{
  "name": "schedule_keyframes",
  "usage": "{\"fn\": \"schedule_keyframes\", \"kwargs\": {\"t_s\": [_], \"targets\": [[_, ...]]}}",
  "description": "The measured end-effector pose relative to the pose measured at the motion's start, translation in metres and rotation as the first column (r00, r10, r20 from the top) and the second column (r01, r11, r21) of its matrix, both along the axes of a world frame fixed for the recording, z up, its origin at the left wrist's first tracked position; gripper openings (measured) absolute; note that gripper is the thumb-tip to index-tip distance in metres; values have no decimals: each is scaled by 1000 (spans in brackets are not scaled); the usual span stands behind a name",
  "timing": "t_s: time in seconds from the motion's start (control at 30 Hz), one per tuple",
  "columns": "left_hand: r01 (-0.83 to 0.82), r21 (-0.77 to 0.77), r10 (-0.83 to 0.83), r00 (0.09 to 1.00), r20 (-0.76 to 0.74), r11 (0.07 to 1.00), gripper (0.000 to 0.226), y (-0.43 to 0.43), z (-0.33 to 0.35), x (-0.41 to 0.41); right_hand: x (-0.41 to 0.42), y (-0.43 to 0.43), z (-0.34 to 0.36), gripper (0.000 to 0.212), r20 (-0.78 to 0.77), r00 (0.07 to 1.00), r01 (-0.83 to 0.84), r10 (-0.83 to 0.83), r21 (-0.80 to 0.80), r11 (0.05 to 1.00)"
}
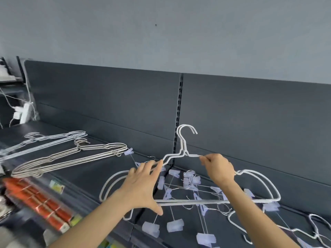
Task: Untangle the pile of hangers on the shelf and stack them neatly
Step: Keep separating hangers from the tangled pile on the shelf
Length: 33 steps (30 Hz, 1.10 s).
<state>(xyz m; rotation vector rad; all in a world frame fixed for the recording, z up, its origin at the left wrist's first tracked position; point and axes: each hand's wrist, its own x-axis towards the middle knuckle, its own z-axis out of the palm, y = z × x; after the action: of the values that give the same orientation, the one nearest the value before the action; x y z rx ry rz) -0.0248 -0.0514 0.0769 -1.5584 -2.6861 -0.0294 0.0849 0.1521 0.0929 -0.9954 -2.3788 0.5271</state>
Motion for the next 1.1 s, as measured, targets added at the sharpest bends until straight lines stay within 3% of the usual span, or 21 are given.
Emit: {"fn": "schedule_keyframes", "kwargs": {"t_s": [0.3,0.4,0.63,0.83,1.1], "targets": [[4,140,-7,1000,25,990,109,-81,7,-130,-130,-69,2,48,-4,990,-138,138,7,990],[-31,132,26,999,45,991,106,-121,10,-190,-194,-98,-5,39,-35,974,-222,224,36,974],[-173,89,161,978,131,981,103,-229,9,-337,-362,-194,-25,22,31,926,-376,376,138,916],[-288,85,271,947,172,954,103,-296,-5,-419,-450,-253,-37,45,233,861,-491,452,149,858],[-532,123,466,815,346,838,105,-349,-33,-503,-510,-291,-57,42,199,814,-574,547,127,809]]}}
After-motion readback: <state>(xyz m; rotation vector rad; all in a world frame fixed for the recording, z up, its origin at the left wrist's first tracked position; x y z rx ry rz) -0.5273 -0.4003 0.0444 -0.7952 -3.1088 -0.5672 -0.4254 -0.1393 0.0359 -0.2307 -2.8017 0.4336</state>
